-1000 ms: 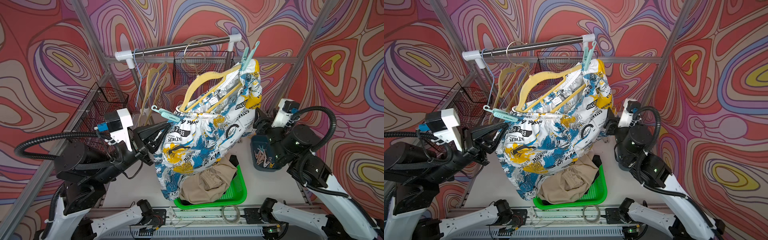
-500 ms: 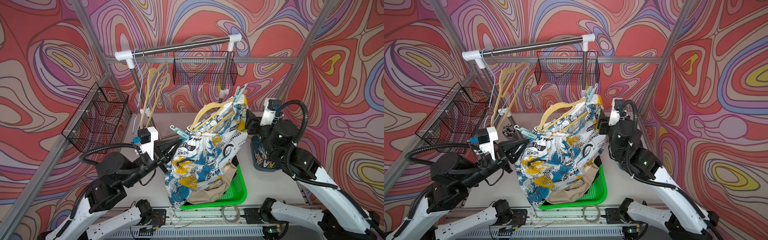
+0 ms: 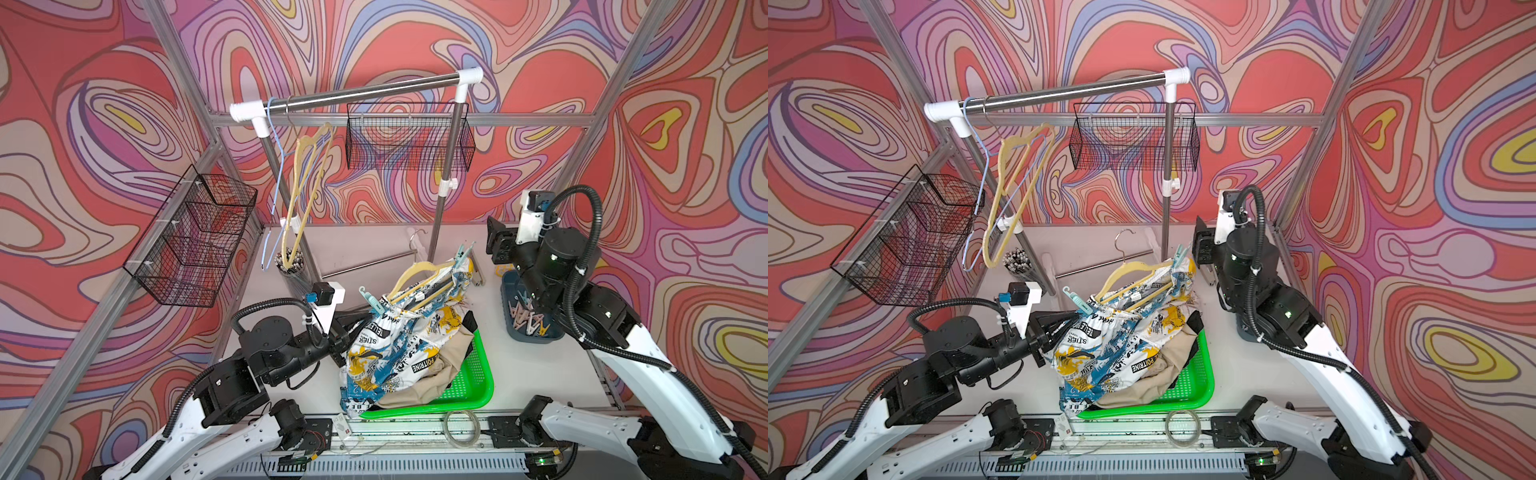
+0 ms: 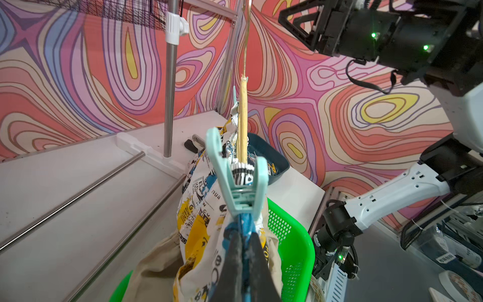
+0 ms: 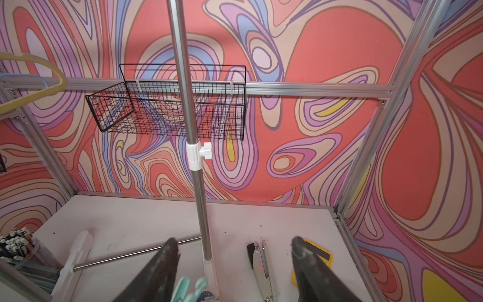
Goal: Remove the clothespins securing shorts to the hanger
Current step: Adjust the shorts in the basket.
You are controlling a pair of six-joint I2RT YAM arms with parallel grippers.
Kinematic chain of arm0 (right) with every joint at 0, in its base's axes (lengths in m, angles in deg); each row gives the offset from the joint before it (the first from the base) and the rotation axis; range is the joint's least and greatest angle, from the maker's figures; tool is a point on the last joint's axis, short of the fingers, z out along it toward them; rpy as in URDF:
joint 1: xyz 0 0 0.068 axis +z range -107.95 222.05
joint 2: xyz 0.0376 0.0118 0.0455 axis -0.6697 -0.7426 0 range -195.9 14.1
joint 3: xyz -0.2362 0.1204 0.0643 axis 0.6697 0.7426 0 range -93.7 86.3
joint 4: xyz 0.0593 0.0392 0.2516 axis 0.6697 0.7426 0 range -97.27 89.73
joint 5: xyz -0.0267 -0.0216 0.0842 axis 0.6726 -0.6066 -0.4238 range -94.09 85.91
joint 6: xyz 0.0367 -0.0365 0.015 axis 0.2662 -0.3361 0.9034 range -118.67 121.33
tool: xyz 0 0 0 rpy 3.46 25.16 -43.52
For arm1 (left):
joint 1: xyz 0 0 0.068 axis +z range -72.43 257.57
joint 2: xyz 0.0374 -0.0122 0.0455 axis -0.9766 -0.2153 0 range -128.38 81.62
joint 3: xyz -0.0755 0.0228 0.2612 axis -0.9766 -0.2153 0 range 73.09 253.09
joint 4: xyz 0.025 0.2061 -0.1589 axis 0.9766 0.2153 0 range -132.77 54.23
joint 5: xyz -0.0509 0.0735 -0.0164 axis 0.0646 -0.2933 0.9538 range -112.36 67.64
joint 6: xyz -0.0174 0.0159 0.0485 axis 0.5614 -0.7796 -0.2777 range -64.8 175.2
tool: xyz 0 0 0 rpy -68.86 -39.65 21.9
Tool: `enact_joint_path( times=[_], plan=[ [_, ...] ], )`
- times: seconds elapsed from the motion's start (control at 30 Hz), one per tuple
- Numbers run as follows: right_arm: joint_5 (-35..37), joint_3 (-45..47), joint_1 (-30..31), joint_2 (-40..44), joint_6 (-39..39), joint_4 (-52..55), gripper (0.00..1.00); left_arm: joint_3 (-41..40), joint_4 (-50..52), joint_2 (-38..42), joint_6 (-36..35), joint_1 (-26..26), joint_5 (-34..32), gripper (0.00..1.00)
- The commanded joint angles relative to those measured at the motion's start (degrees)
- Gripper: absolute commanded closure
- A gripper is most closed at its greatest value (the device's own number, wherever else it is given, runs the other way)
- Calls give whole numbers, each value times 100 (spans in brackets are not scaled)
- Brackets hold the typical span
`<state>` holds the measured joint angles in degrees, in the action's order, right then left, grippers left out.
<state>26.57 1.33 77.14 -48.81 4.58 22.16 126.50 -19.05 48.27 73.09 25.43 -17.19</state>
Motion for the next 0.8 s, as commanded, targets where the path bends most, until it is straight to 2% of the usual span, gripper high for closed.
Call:
enact_joint_path(
  times=[0.0,0.33,0.4,0.6,0.67,0.77],
  plan=[
    [-1610,9,-792,-163,377,391,29,5,-51,184,66,0,427,100],
    [-5495,905,-3044,-388,221,-318,32,-41,341,224,21,70,1167,100],
    [-6353,1308,-3350,-307,135,-810,31,-54,370,150,30,119,1382,100],
    [-8065,1834,-3910,-238,-189,-1242,32,37,379,108,-19,488,1544,100],
    [-8635,1909,-4164,-231,63,-1494,31,110,434,97,-63,720,1682,100],
    [-9476,2237,-4610,-245,845,-2462,29,204,453,69,-142,1031,1943,100]
  ],
)
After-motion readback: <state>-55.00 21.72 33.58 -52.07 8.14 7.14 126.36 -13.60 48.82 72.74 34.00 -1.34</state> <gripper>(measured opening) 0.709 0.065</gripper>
